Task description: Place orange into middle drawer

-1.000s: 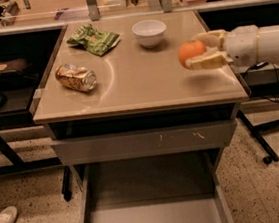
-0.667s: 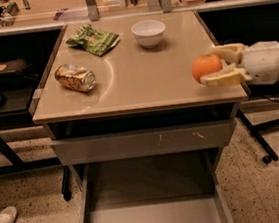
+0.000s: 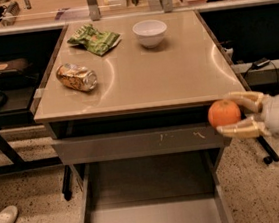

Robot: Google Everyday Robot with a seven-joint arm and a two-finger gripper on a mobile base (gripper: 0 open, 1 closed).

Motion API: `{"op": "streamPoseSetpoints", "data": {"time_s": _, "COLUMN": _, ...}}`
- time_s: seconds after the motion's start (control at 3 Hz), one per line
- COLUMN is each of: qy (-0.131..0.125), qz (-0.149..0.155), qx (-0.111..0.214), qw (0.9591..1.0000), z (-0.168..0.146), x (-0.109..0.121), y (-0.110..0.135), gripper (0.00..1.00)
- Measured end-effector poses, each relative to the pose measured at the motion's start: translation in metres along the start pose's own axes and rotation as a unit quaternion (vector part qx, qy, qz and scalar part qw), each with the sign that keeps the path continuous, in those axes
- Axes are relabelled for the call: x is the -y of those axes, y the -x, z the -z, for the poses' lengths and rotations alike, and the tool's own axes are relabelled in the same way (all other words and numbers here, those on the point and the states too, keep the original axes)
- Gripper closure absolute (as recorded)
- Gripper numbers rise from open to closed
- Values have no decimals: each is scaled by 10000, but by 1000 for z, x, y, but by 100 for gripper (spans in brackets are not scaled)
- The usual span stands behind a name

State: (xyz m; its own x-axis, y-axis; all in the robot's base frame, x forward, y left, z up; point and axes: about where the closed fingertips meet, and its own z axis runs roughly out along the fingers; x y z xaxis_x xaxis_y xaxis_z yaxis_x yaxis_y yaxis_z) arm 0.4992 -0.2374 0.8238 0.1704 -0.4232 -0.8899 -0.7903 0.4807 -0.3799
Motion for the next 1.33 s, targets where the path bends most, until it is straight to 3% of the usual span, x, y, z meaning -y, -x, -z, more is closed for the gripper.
{"op": "streamPoseSetpoints", "data": {"time_s": 0.33, "qy": 151, "qz": 322, "qx": -403, "qw": 9986, "z": -14, "x": -51, "y": -34, "gripper": 100}}
{"op": "streamPoseSetpoints", "data": {"time_s": 0.67, "qy": 417, "qz": 456, "qx": -788, "qw": 9950, "z": -51, "x": -99, "y": -76, "gripper": 100}}
{"op": "streamPoseSetpoints", "data": {"time_s": 1.0, "qy": 417, "qz": 456, "qx": -788, "qw": 9950, "z": -51, "x": -99, "y": -76, "gripper": 100}}
{"op": "streamPoseSetpoints", "data": {"time_s": 1.33, "qy": 615, "qz": 352, "qx": -715, "qw": 9949, "z": -73, "x": -116, "y": -88, "gripper": 100}}
